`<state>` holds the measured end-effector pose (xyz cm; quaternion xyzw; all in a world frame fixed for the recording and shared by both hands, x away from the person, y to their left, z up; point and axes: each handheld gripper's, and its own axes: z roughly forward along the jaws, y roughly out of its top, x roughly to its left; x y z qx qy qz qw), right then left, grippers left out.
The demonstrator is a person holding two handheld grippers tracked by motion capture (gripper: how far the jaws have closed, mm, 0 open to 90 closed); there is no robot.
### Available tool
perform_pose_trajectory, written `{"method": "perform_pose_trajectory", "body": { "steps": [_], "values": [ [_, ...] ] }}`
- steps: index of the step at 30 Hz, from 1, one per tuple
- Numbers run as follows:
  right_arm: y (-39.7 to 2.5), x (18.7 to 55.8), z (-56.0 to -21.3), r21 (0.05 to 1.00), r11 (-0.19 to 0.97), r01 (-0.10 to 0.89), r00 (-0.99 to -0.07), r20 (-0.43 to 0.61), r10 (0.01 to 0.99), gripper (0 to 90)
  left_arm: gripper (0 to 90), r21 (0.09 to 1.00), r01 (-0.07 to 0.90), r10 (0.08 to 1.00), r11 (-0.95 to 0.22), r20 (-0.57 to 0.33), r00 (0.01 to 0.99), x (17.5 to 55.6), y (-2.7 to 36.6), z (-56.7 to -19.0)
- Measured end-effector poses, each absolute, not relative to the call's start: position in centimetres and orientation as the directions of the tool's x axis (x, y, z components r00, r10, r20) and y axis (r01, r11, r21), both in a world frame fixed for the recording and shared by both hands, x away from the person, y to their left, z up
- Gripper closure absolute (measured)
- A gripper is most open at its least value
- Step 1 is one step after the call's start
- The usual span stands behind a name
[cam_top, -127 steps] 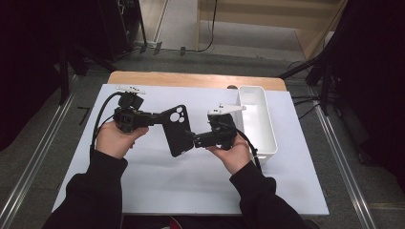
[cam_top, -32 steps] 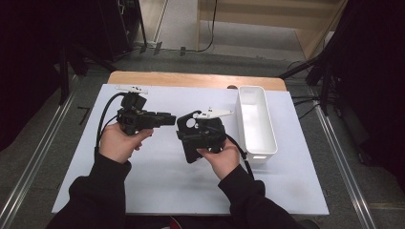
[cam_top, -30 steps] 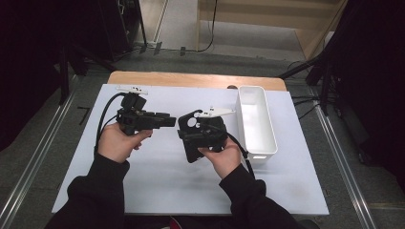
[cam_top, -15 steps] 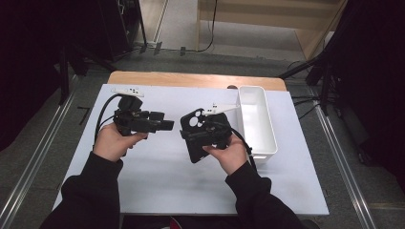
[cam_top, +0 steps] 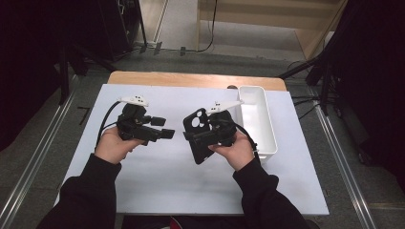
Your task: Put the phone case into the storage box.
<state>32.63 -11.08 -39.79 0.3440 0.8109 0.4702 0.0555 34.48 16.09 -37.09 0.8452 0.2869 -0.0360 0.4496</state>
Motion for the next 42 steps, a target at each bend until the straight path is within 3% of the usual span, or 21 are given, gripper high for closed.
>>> {"method": "perform_pose_trajectory", "body": {
  "steps": [13,20,42],
  "values": [
    [-11.7,32.9,-39.6,0.796,0.367,0.481,-0.813,0.248,0.527,13.7,29.9,0.744,0.488,0.392,-0.457,-0.324,0.861,33.6,16.0,-38.9],
    [-12.1,33.0,-39.4,0.799,0.386,0.461,-0.839,0.251,0.483,13.7,29.9,0.744,0.485,0.412,-0.460,-0.306,0.858,33.2,16.2,-40.1],
    [-12.6,32.7,-38.6,0.790,0.386,0.477,-0.833,0.267,0.484,13.7,29.9,0.749,0.488,0.432,-0.447,-0.297,0.852,31.5,17.0,-42.4]
  ]
}}
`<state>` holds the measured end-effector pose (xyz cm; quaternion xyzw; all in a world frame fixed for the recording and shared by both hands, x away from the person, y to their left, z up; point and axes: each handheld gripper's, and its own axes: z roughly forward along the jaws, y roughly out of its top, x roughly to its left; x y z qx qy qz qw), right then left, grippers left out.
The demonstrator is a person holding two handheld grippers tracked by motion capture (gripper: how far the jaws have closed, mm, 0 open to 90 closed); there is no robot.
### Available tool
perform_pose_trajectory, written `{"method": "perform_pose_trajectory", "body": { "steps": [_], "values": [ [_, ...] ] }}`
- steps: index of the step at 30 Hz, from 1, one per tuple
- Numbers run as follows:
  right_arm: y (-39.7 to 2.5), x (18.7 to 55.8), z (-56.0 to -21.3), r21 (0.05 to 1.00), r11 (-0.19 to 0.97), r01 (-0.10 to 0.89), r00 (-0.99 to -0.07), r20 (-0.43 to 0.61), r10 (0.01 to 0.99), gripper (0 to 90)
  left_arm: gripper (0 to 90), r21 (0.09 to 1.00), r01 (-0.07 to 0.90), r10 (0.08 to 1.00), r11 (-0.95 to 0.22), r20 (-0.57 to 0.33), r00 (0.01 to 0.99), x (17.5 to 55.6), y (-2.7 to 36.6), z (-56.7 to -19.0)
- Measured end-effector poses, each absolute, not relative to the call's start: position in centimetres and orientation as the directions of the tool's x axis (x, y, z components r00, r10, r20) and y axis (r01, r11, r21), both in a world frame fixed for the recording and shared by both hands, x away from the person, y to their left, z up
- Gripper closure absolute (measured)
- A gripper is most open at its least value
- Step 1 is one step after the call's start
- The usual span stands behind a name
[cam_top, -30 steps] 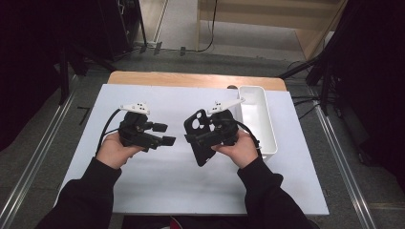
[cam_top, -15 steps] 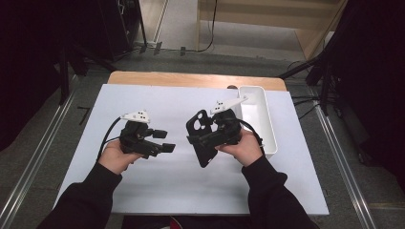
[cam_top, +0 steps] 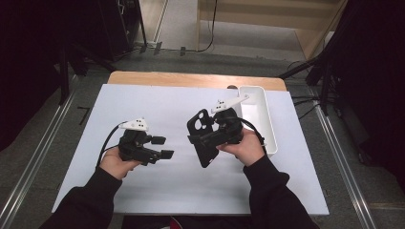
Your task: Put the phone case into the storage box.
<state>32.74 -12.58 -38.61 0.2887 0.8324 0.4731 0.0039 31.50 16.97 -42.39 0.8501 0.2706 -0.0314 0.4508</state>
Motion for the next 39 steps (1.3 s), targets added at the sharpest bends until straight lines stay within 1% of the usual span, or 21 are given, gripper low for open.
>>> {"method": "perform_pose_trajectory", "body": {
  "steps": [15,24,30,39],
  "values": [
    [-13.0,32.6,-38.0,0.790,0.390,0.474,-0.833,0.257,0.490,13.7,29.8,0.749,0.490,0.442,-0.446,-0.292,0.848,30.4,17.8,-43.7],
    [-13.3,32.6,-37.9,0.792,0.386,0.473,-0.830,0.252,0.498,13.7,29.9,0.732,0.518,0.467,-0.443,-0.304,0.830,29.8,18.5,-45.0],
    [-13.6,32.7,-37.7,0.794,0.379,0.474,-0.826,0.253,0.503,13.7,29.8,0.715,0.521,0.464,-0.467,-0.303,0.832,29.4,18.8,-45.7],
    [-14.3,32.8,-37.3,0.794,0.361,0.488,-0.810,0.258,0.527,13.8,29.8,0.698,0.538,0.481,-0.472,-0.308,0.821,28.8,19.7,-46.1]
  ]
}}
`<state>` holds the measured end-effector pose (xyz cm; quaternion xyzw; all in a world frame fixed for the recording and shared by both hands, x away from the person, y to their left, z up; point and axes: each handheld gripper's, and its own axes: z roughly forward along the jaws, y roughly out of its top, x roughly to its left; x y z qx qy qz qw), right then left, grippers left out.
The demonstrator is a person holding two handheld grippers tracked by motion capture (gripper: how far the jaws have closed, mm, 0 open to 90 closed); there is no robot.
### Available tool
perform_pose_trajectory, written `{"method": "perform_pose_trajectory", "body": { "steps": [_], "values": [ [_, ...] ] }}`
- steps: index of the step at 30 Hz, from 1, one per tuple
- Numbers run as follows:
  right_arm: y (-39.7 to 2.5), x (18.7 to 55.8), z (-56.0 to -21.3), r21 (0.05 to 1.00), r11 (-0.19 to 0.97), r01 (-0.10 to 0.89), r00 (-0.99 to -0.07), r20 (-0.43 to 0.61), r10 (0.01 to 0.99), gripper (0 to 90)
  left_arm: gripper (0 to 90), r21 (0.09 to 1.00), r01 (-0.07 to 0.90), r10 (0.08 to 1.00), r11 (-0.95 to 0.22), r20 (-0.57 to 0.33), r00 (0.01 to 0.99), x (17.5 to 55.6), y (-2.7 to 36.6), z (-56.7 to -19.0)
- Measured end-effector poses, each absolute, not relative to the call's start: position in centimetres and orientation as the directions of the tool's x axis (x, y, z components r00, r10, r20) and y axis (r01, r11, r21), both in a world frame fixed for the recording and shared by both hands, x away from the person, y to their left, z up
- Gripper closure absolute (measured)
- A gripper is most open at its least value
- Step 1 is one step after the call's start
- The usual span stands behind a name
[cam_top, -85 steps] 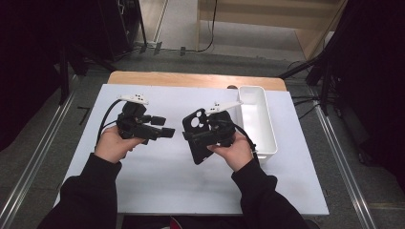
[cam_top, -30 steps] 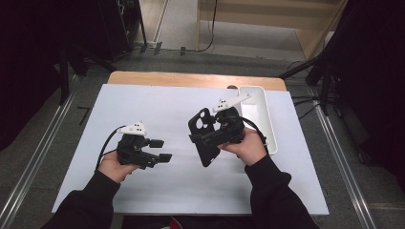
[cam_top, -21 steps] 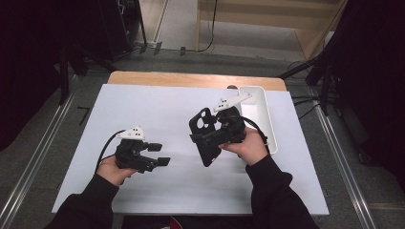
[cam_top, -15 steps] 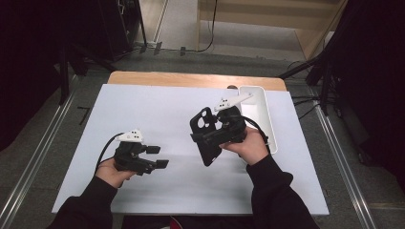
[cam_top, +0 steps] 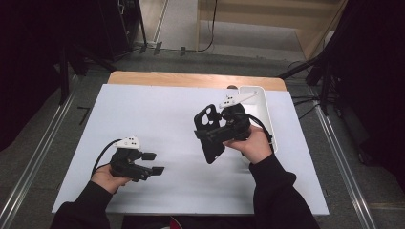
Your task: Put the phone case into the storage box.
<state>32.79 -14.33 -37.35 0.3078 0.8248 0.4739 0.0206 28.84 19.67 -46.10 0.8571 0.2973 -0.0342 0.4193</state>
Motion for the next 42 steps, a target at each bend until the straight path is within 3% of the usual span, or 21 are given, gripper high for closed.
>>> {"method": "perform_pose_trajectory", "body": {
  "steps": [21,42],
  "values": [
    [-16.0,33.4,-35.7,0.803,0.310,0.509,-0.769,0.262,0.583,13.8,29.7,0.693,0.553,0.509,-0.462,-0.303,0.805,28.3,20.8,-46.2],
    [-19.4,33.6,-34.3,0.811,0.228,0.539,-0.657,0.235,0.716,13.8,29.7,0.687,0.566,0.503,-0.457,-0.325,0.801,28.3,20.9,-46.3]
  ]
}}
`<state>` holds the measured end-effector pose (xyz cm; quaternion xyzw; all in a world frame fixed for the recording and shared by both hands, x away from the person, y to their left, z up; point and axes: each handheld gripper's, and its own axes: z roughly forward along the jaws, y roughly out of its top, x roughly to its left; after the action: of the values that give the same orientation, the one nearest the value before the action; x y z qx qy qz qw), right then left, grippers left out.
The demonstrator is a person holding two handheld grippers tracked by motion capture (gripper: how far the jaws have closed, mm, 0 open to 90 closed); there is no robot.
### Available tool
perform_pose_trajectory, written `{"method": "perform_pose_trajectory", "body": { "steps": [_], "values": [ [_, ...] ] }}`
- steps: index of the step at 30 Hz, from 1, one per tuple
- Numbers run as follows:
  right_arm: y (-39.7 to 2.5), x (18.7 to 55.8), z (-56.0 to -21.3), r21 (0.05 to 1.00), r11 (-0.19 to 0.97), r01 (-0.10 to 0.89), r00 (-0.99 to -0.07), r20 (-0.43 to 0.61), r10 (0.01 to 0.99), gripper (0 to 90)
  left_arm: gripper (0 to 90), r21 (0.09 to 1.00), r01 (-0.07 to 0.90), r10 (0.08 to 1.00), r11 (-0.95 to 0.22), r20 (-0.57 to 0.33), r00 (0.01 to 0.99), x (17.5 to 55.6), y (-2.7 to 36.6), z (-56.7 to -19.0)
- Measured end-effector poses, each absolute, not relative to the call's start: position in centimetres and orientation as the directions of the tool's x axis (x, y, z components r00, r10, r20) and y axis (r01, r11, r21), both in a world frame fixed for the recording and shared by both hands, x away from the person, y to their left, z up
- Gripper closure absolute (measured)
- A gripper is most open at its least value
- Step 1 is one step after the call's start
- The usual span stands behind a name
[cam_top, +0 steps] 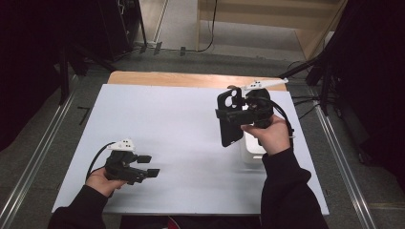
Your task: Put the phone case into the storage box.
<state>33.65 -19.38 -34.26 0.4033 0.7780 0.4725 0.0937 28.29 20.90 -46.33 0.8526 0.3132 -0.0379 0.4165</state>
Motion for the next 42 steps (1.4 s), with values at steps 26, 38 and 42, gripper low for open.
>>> {"method": "perform_pose_trajectory", "body": {
  "steps": [26,38,42],
  "values": [
    [-24.4,33.8,-34.0,0.822,0.087,0.564,-0.463,0.227,0.857,13.8,29.7,0.686,0.575,0.505,-0.446,-0.337,0.795,28.5,21.1,-46.4],
    [-26.4,33.9,-34.4,0.823,0.008,0.567,-0.370,0.246,0.896,13.8,29.7,0.685,0.578,0.507,-0.443,-0.340,0.792,28.7,21.1,-46.3],
    [-26.6,34.0,-34.6,0.823,-0.006,0.568,-0.355,0.252,0.900,13.8,29.7,0.686,0.579,0.508,-0.440,-0.341,0.791,28.7,21.1,-46.4]
  ]
}}
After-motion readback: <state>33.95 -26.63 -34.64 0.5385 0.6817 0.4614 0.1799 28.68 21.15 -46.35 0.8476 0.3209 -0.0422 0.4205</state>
